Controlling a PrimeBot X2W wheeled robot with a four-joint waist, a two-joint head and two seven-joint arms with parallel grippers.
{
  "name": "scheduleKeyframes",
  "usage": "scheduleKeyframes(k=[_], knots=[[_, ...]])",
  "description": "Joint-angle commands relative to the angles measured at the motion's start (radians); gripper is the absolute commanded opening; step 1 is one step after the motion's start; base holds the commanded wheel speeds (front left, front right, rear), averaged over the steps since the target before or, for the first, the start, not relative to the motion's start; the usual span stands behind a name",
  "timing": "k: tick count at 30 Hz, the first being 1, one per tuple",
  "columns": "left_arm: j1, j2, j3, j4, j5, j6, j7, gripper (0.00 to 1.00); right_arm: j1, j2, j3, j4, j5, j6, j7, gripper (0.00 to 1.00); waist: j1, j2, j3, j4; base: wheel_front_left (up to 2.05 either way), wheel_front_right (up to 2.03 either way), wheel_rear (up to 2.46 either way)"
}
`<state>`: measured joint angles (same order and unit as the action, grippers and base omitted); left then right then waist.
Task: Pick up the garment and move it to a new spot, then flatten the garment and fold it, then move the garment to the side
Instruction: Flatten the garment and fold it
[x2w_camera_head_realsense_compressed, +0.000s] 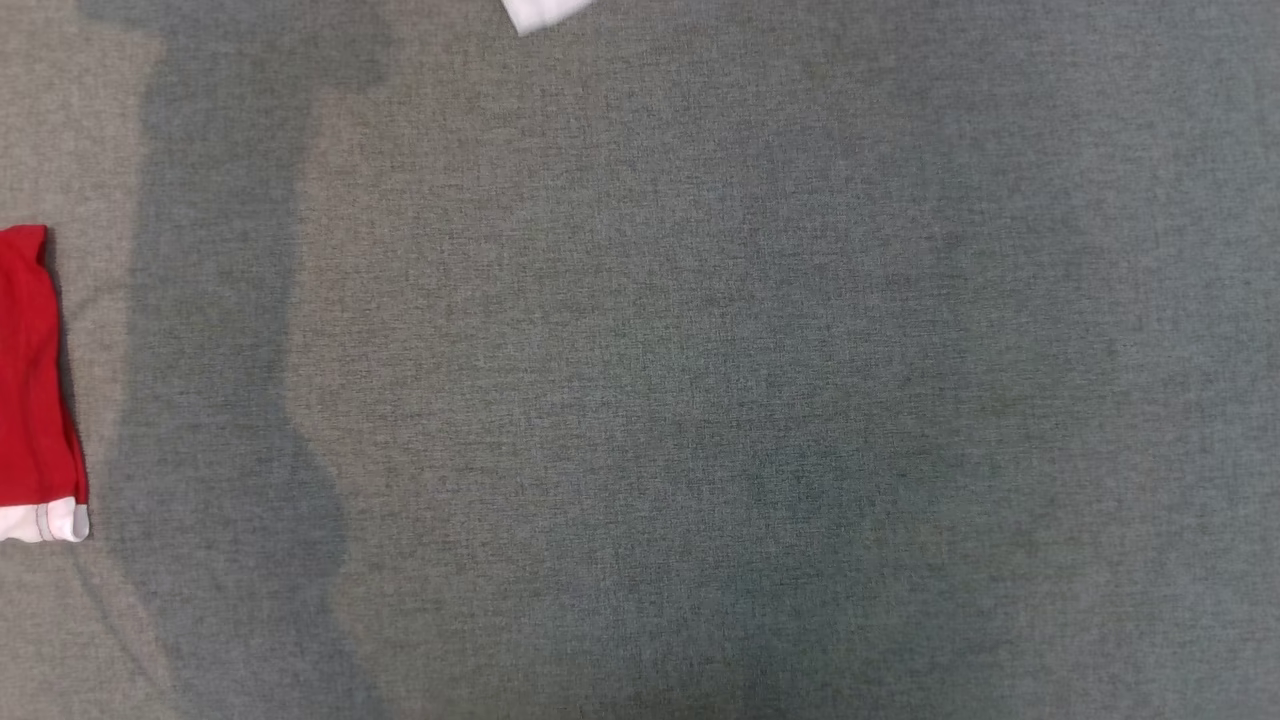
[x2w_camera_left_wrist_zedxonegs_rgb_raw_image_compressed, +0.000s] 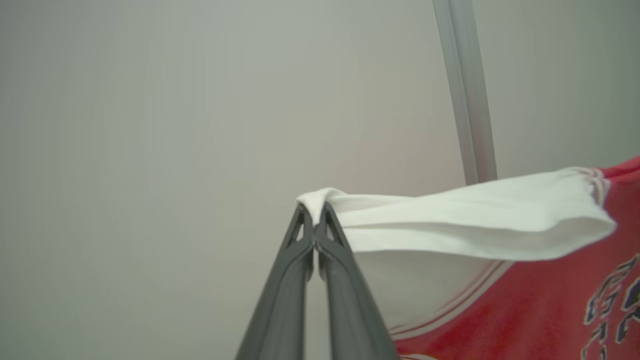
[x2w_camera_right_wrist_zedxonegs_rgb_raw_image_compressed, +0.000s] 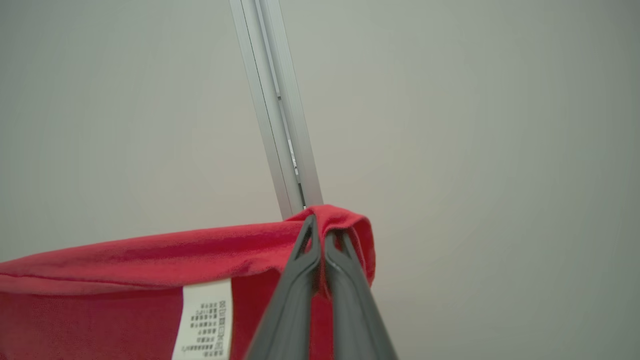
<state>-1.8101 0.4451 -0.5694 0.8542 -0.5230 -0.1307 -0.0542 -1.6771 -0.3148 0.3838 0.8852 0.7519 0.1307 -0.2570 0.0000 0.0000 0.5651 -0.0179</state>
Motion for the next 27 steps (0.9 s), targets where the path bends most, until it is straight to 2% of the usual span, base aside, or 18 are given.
scheduleKeyframes(k=[1,9,14,21,27], knots=[[-0.004,-0.008,-0.013,0.023,-0.016,0.001,-0.002,0.0,-0.008,-0.005,0.007,0.011,0.015,0.0,-0.008,0.0,0.0,0.0,-0.006,0.002,0.0,0.0,0.0],[0.087,-0.023,-0.097,0.076,-0.13,0.001,0.036,0.0,0.07,0.003,0.109,0.054,0.068,0.0,0.007,0.0,0.0,0.0,-0.054,0.003,0.0,0.0,0.0],[0.211,-0.017,-0.162,0.042,-0.273,0.001,0.114,0.0,0.18,-0.017,0.193,0.077,0.13,0.0,0.083,0.0,0.0,0.0,-0.121,0.014,0.0,0.0,0.0],[0.403,0.03,-0.265,-0.022,-0.445,0.001,0.29,0.0,0.367,-0.049,0.322,0.047,0.221,0.0,0.196,0.0,0.0,0.0,-0.254,0.017,0.0,0.0,0.0],[0.567,0.104,-0.327,-0.126,-0.603,0.001,0.518,0.0,0.514,-0.085,0.449,-0.041,0.313,0.0,0.34,0.0,0.0,0.0,-0.361,0.001,0.0,0.0,0.0]])
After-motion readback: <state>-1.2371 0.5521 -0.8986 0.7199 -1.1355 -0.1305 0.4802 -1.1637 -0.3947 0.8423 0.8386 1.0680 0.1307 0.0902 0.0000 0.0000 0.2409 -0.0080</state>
